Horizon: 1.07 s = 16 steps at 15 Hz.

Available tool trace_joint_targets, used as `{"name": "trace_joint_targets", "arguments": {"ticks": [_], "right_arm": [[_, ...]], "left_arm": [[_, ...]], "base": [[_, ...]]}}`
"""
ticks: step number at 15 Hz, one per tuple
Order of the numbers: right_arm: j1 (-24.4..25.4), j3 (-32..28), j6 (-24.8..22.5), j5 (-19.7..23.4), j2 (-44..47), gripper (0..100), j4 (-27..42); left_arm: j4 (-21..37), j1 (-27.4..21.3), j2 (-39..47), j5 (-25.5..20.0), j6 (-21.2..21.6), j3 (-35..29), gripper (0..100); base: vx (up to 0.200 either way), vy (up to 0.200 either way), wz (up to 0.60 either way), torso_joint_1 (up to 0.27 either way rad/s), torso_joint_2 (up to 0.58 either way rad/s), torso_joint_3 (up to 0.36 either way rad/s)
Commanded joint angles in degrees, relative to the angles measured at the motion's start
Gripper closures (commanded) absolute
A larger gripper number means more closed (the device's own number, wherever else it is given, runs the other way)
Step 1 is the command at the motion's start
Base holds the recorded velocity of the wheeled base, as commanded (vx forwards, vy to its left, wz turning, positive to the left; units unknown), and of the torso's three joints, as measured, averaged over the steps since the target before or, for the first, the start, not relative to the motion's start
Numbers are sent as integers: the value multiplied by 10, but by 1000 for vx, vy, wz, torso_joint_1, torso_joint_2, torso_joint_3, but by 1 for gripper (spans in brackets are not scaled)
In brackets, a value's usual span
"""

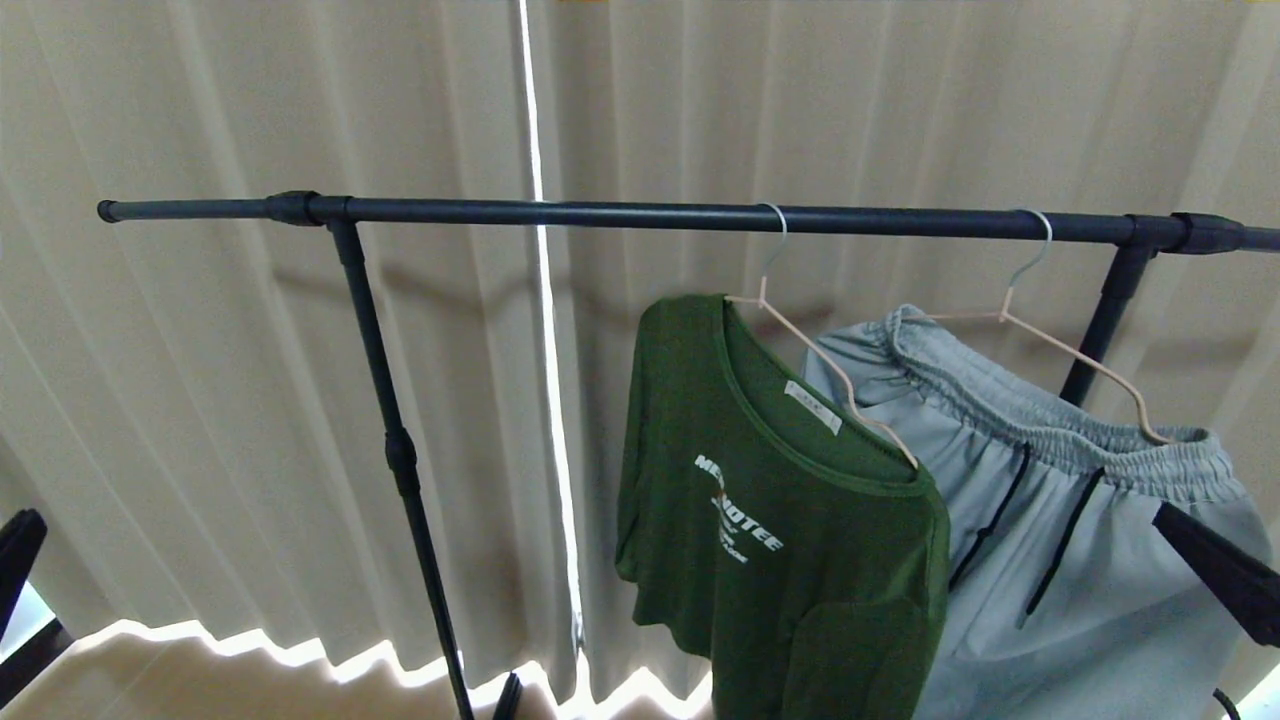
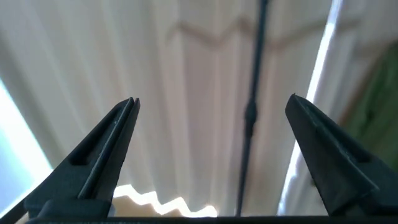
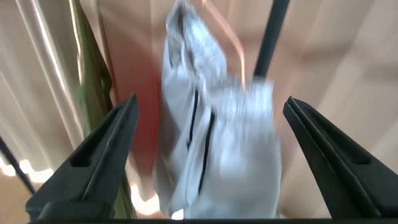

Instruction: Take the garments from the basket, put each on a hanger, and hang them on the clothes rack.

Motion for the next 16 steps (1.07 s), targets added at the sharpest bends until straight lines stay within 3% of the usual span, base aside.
{"name": "trace_joint_targets", "arguments": {"ticks": [1, 3, 7, 10, 11, 13, 16], "right_arm": [[2, 0, -46, 3, -71, 0, 46], [3, -1, -89, 12, -127, 0, 86], [6, -2, -105, 12, -133, 0, 86], [6, -10, -121, 12, -152, 0, 85], [6, -15, -122, 12, -158, 0, 89], [6, -12, -122, 12, -161, 0, 92], [5, -7, -123, 12, -175, 0, 124]], "left_arm": [[79, 48, -81, -1, -1, 8, 0], [185, 50, -167, -5, -2, 3, 0], [288, 12, -298, -10, -1, 26, 0], [301, -5, -329, -12, -15, 70, 0], [285, -6, -328, -47, -26, 108, 0], [286, -6, -329, -105, -34, 108, 0], [287, -5, -329, -97, -38, 108, 0]], "base": [[0, 0, 0, 0, 0, 0], [0, 0, 0, 0, 0, 0], [0, 0, 0, 0, 0, 0], [0, 0, 0, 0, 0, 0], [0, 0, 0, 0, 0, 0], [0, 0, 0, 0, 0, 0], [0, 0, 0, 0, 0, 0]]}}
